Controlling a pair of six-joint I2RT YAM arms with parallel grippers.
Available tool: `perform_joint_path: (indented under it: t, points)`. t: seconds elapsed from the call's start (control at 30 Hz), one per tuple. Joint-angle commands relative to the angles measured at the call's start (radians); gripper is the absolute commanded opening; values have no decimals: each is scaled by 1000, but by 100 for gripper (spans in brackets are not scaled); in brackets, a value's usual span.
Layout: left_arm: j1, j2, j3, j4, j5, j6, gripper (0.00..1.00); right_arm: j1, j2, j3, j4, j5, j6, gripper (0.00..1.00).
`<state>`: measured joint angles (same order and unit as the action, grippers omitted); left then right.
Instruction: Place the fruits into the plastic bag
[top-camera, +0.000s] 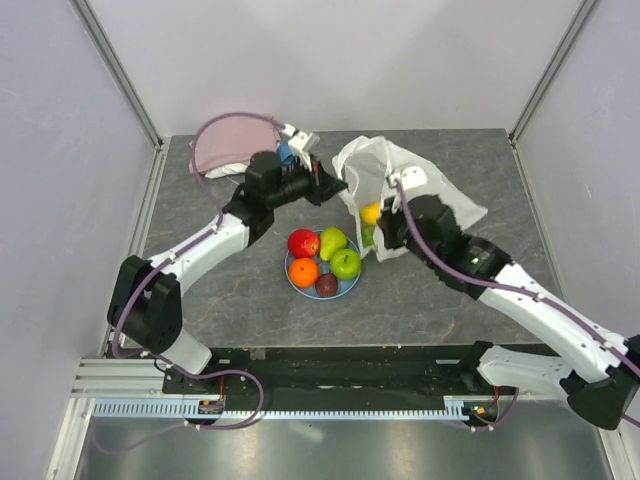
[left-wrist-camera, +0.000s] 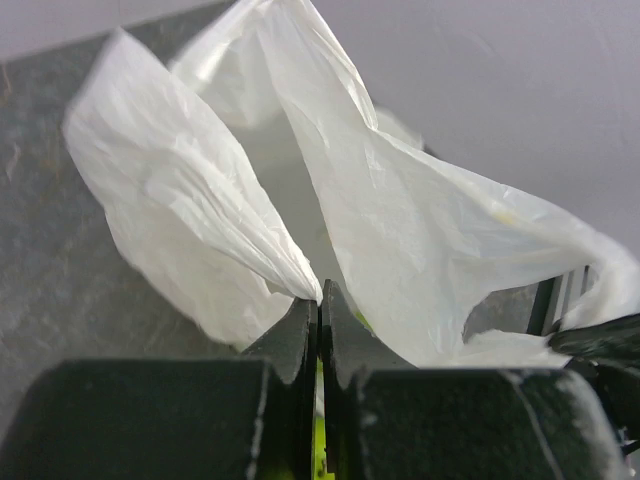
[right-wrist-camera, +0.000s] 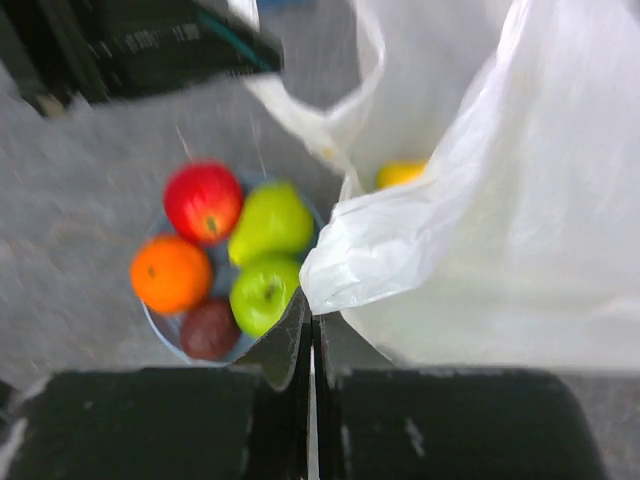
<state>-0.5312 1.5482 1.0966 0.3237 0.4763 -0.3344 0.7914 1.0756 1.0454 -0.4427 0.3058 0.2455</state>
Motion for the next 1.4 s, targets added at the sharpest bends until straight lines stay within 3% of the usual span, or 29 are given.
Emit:
perform_joint_path:
  t: [0.0,0.13,0.33,0.47,0.73,0.8,0.83,0.93,1.13,1.23,1.37]
  points:
    - [54,35,295,-167,108,21,2,-55,-3,240,-17,67,-72,0]
    - [109,90,500,-277,180,0,1,-142,49,432,-33,82,-126,0]
    - [220,222,726,-376,347,-61,2,-276,103,487,-34,6,-129,0]
    - [266,288,744,-376,444,-106,2,-290,99,412,-31,15,-103,0]
    - [267,276,617,-296,391,-69,2,-296,55,286,-19,4,-54,0]
    - [267,248,582,-261,380,-61,13,-294,49,288,-19,-4,-54,0]
    - [266,237,571,-246,374,-60,27,-296,47,289,-19,-7,-54,0]
    - [264,175,504,-163,364,-46,56,-297,44,295,-19,-16,-49,0]
    - [263,-24,277,68,236,-28,74,-296,49,303,-18,-25,-41,0]
    - [264,-114,149,184,141,-29,75,-297,58,311,-16,-31,-41,0]
    - [266,-279,19,174,1,-17,85,-297,67,315,-14,-33,-40,0]
